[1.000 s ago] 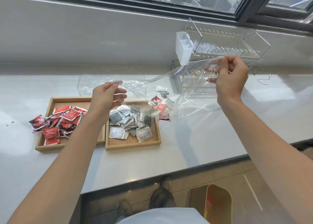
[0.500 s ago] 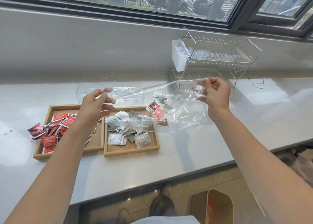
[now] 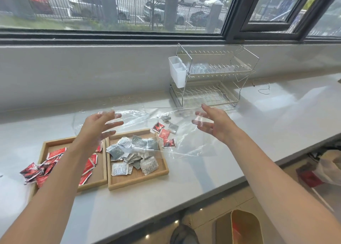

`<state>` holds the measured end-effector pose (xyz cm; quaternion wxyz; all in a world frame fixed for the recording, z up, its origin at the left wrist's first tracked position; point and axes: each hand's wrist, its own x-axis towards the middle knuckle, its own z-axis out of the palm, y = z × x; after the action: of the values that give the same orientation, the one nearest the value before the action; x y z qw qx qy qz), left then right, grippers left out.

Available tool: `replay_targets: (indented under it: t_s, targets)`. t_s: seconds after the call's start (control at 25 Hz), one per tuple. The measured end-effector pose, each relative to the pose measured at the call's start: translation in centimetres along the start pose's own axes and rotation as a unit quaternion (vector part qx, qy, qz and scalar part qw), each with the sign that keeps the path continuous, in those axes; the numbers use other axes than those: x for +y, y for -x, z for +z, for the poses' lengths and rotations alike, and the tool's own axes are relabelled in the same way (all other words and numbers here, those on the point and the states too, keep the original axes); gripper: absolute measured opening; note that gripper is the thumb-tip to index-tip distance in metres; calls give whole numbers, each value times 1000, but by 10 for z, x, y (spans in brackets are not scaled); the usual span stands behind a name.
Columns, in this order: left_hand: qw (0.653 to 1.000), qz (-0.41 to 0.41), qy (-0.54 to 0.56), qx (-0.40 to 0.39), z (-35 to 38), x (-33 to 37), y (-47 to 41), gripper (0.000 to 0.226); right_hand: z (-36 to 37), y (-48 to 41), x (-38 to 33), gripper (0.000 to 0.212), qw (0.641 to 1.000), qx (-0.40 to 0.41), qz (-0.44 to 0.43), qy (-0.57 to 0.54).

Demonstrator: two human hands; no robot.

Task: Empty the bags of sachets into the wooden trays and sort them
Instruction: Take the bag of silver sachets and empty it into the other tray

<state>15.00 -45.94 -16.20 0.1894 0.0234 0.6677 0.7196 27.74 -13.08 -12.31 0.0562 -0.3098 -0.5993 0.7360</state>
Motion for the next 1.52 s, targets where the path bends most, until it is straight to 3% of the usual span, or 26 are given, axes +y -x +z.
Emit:
replay_targets:
  t_s: [0.12,0.2,0.32,0.48,0.68,0.76,0.92,1.08,1.2,1.28,1.36,1.52]
  targets:
    - [1000,7,3,-11,3,11,-5,7,1,-3,-1,14,999,28,14,-9]
    - [1000,4,-3,-1,0,17,-4,31,1,-6,-2,10,999,31,11,-16]
    - [999,22,35,-12,-10,27,-2,37,9,-10,-5,25,999,20,36,-24]
    - [995,53,90,-1,-21,33,1,35,24,-11,-9,44,989,-23,132,-55]
    - [997,46,56,34,-40,33,0,45,40,-32,-8,8,983,-61,167,-43]
    - [998,7,32,49,-47,31,-3,43,47,-44,-6,11,983,-74,164,-38]
    - [991,-67,-9,112,-57,28,-24,44,59,-78,-5,31,983,-115,130,-54]
    - [981,-131,-66,127,-63,24,-49,10,73,-114,-10,28,979,-166,108,-47]
    - [979,-116,-78,148,-60,24,-67,10,79,-143,-13,24,976,-191,95,44]
    - [974,-98,-110,172,-55,23,-78,11,84,-165,-12,20,976,-173,75,113]
    - [962,-84,-169,195,-52,17,-87,11,93,-190,-1,19,975,-123,0,184]
    - [913,-42,-300,272,-59,4,-106,13,125,-229,34,17,964,-66,-104,234]
